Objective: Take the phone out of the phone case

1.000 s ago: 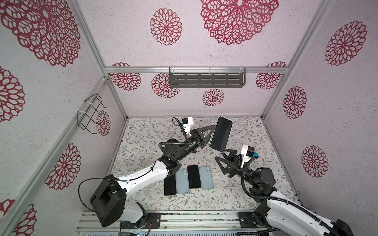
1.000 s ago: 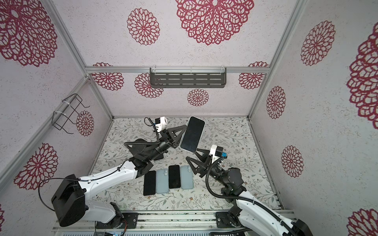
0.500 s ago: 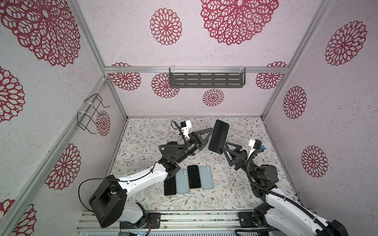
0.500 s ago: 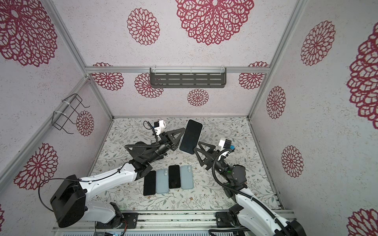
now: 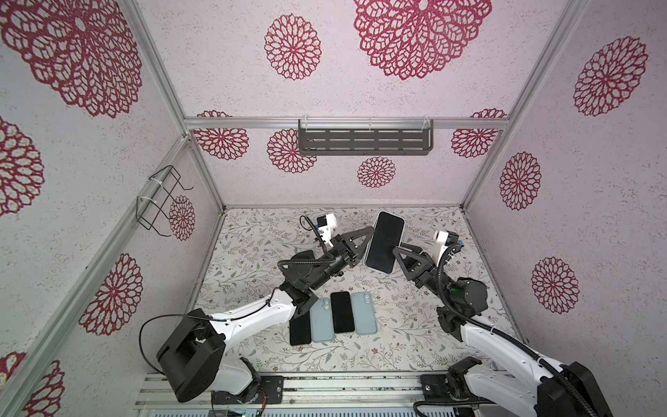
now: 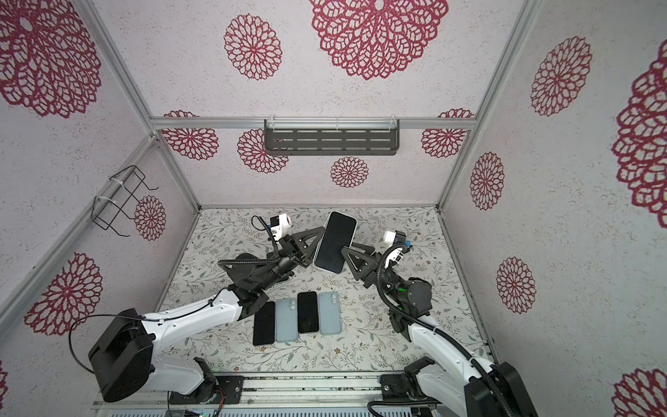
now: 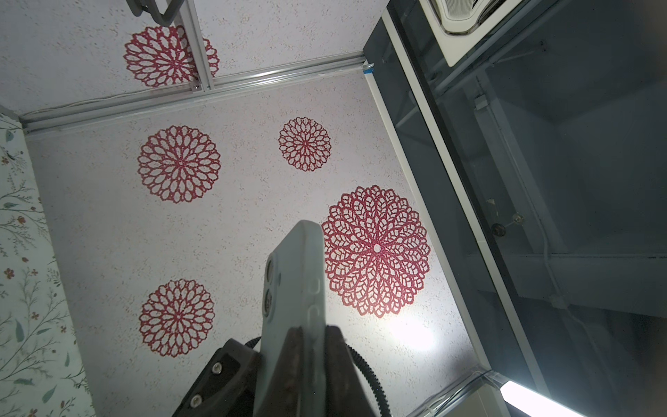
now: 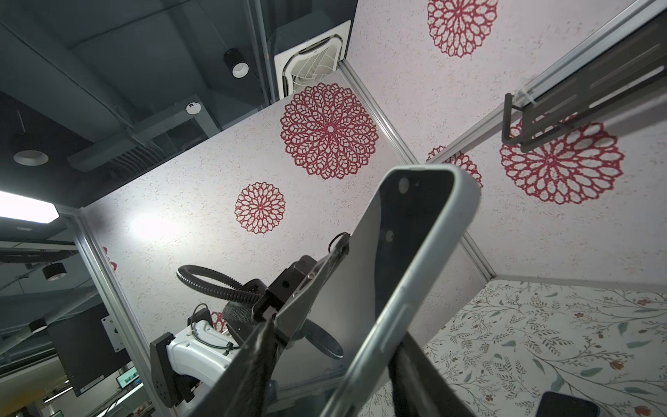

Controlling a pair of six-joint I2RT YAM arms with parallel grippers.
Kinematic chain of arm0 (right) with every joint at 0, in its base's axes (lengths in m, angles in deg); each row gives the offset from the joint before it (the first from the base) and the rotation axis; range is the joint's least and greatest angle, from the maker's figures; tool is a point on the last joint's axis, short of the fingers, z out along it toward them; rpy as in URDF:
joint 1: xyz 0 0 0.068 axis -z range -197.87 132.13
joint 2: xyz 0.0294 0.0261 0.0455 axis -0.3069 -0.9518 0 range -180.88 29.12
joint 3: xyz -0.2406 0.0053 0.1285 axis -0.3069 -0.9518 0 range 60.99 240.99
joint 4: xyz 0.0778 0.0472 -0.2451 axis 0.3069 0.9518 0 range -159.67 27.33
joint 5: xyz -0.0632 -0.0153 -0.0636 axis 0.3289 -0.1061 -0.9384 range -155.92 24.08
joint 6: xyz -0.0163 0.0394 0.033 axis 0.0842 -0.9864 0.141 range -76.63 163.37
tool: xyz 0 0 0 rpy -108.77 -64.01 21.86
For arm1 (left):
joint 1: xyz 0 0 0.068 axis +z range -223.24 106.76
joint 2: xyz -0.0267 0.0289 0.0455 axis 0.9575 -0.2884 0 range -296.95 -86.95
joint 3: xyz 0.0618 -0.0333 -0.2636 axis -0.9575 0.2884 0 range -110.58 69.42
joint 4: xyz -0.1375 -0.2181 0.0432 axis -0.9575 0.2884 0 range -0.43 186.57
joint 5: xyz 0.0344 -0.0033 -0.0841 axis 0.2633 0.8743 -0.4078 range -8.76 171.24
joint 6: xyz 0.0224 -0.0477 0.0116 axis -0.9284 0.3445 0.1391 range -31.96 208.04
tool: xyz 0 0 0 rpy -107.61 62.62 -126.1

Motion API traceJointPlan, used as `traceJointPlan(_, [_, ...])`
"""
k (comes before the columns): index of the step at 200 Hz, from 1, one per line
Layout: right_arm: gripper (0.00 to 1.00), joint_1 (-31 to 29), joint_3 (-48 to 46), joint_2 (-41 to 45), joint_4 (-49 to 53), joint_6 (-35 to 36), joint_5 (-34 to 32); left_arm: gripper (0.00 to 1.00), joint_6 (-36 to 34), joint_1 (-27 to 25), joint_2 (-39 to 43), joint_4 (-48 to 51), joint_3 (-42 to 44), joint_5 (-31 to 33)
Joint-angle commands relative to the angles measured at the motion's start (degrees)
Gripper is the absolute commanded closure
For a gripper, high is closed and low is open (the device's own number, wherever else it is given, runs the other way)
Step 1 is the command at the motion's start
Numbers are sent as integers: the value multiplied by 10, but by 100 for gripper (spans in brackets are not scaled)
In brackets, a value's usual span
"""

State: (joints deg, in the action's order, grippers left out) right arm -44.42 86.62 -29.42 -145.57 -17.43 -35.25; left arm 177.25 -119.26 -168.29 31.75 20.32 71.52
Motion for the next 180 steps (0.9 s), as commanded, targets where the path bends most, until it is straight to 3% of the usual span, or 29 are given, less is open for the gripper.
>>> traceJointPlan(1, [58,2,24,1,-55,-18,20,100,5,1,-3,-49,-3,4])
traceJointPlan(45, [73,6,27,2,-43,-17,21,100,3,1,-3,-51,4,-2])
traceJointPlan(73, [77,10,29,4,-35,-20,29,100,2,1,-3,-47,13,-12])
traceJointPlan(96, [77,13,32,9,-22,-18,41,100,-7,1,2,-28,15,-24])
traceJointPlan(143, [63,25,39,25,16,-13,56,100,-23,1,17,3,22,-40])
traceJointPlan(163, [64,33,42,24,16,-21,60,100,-23,1,17,1,26,-42])
traceJointPlan(180, [76,36,47,18,10,-31,69,100,-23,1,17,1,29,-40])
